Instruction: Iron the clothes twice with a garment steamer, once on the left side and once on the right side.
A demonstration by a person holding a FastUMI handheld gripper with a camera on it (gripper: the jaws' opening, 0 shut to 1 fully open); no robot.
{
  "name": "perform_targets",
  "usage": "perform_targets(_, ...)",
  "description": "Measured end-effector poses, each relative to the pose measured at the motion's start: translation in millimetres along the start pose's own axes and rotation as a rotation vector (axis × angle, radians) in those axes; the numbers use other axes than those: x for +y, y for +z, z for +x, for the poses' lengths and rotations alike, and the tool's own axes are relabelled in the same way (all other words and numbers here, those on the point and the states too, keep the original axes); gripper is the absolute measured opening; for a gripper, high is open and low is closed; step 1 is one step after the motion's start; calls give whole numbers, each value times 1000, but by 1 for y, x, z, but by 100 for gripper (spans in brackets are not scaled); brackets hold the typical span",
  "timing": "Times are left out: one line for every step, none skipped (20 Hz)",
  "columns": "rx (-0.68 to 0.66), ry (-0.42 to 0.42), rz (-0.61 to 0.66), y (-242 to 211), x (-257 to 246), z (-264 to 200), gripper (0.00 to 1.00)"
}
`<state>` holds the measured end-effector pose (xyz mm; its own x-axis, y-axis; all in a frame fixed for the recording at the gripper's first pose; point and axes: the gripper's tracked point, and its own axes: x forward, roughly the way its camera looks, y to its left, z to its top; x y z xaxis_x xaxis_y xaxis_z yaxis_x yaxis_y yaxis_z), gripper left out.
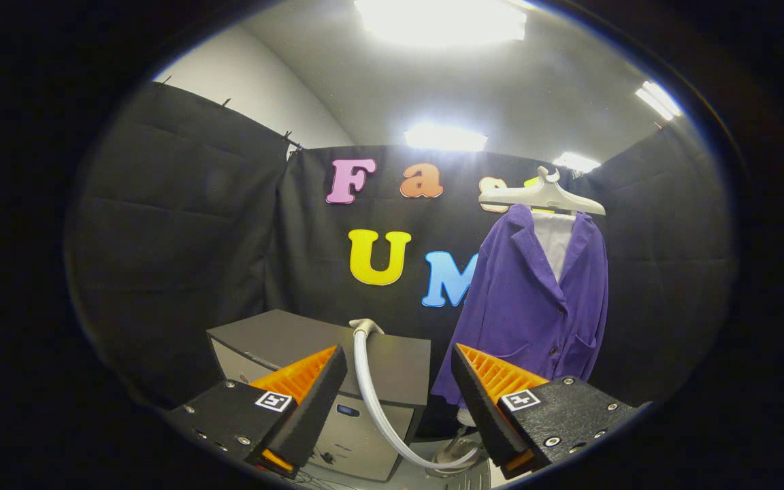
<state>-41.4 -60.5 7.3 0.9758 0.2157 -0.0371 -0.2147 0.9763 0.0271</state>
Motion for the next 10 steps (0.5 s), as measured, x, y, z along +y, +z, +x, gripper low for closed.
perform_targets(-5, 11, 4, 1, -4, -6, 95)
perform_targets(-13, 24, 10, 3, -6, -11, 95)
perform_targets(-8, 34, 15, 1, -10, -15, 95)
perform_targets(0, 32, 16, 0, -14, -18, 95)
perform_targets(8, 25, 20, -1, -20, -20, 95)
perform_targets(9, 27, 29, 0, -21, -20, 95)
perform_targets(7, 43, 37, 1, -16, -18, 95)
perform_targets(12, 62, 41, -1, -12, -12, 95)
perform_targets(23, 77, 40, -6, -11, -4, 95)
perform_targets(37, 78, 32, -10, -13, 5, 95)
